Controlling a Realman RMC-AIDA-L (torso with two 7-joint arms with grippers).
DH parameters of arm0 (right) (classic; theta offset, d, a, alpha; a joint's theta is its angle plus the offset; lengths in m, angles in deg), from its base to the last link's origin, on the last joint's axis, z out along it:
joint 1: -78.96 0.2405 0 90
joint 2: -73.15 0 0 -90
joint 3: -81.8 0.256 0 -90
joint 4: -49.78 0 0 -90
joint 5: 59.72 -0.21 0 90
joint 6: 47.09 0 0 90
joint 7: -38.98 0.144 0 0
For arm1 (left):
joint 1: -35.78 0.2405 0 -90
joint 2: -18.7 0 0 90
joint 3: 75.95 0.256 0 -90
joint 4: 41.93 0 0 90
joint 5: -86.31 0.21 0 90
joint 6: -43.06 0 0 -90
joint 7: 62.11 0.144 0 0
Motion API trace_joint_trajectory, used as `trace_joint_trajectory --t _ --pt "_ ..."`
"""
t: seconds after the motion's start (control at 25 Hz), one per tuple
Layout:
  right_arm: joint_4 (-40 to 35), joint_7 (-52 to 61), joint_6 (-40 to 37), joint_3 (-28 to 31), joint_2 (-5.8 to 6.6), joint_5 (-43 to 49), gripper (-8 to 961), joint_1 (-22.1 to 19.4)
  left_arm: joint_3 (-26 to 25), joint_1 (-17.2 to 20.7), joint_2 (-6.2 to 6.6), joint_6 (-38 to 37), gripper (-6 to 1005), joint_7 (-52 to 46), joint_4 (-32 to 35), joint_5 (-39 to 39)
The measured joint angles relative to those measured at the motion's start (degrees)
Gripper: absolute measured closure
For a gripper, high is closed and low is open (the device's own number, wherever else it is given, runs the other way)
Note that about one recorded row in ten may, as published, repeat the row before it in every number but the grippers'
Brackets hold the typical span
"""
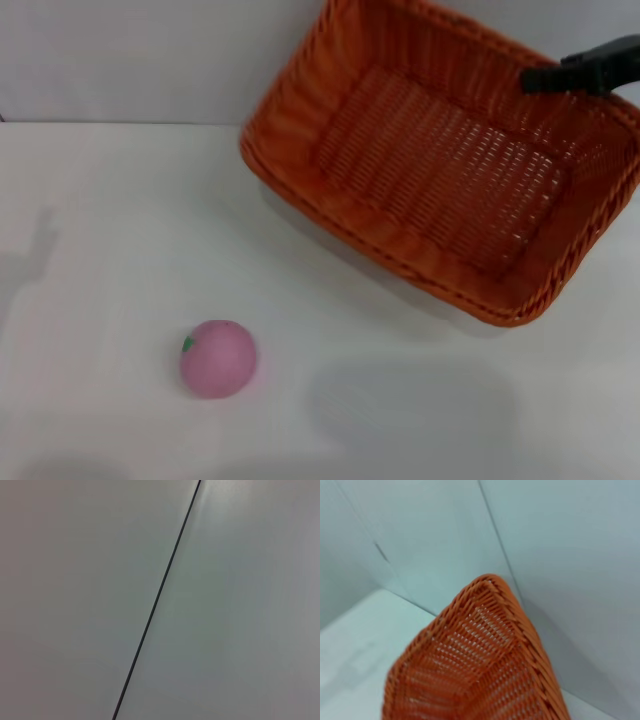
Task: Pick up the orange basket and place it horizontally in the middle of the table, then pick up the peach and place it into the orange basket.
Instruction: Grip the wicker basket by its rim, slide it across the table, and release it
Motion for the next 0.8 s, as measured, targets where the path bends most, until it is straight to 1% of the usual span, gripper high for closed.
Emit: trace_joint_trajectory --t 0.16,0.24,0.36,0.44,0.48,0.52,0.6,0.68,0.72,0.76,0.8 --pt "-1.3 -0.9 -5.1 1.1 1.11 -5.5 788 -1.0 -0.1 -0.3 0.0 -0.1 205 0.0 0.0 -0.1" --pt "-1.8 -1.0 -6.2 1.4 1.18 -6.0 788 -1.0 -0.1 -0.3 0.0 -0.1 205 0.0 0.0 -0.1" --pt "-6.6 -4.1 -13.4 2.0 2.03 -6.4 788 0.4 -0.1 -0.4 0.0 -0.2 205 0.0 0.0 -0.1" --pt "-8.8 -5.5 -17.0 1.7 2.14 -6.3 788 1.5 -0.1 -0.4 0.0 -0.2 205 0.0 0.0 -0.1" --pt "-8.8 -5.5 -17.0 1.7 2.14 -6.3 788 1.5 -0.1 -0.4 0.0 -0.2 206 0.0 0.0 -0.1" --pt "-10.6 -6.6 -19.4 0.4 2.18 -5.6 788 2.8 -0.1 -0.5 0.0 -0.2 206 0.0 0.0 -0.1" --pt "-11.2 -7.2 -20.3 -0.5 2.18 -5.2 788 3.5 -0.1 -0.5 0.0 -0.2 206 0.0 0.0 -0.1" --pt "-11.0 -8.6 -20.8 -2.8 2.19 -3.8 788 5.0 -0.1 -0.5 0.0 -0.2 206 0.0 0.0 -0.1" --pt "-9.8 -10.0 -21.0 -5.2 2.13 -1.9 788 6.6 0.0 -0.6 0.0 -0.2 206 0.0 0.0 -0.1" --pt "-9.8 -10.0 -21.0 -5.2 2.13 -1.9 788 6.6 0.0 -0.6 0.0 -0.2 206 0.0 0.0 -0.1" --pt "-8.8 -10.8 -21.1 -6.3 1.94 -0.5 788 7.5 0.0 -0.5 0.0 -0.2 206 0.0 -0.1 -0.1"
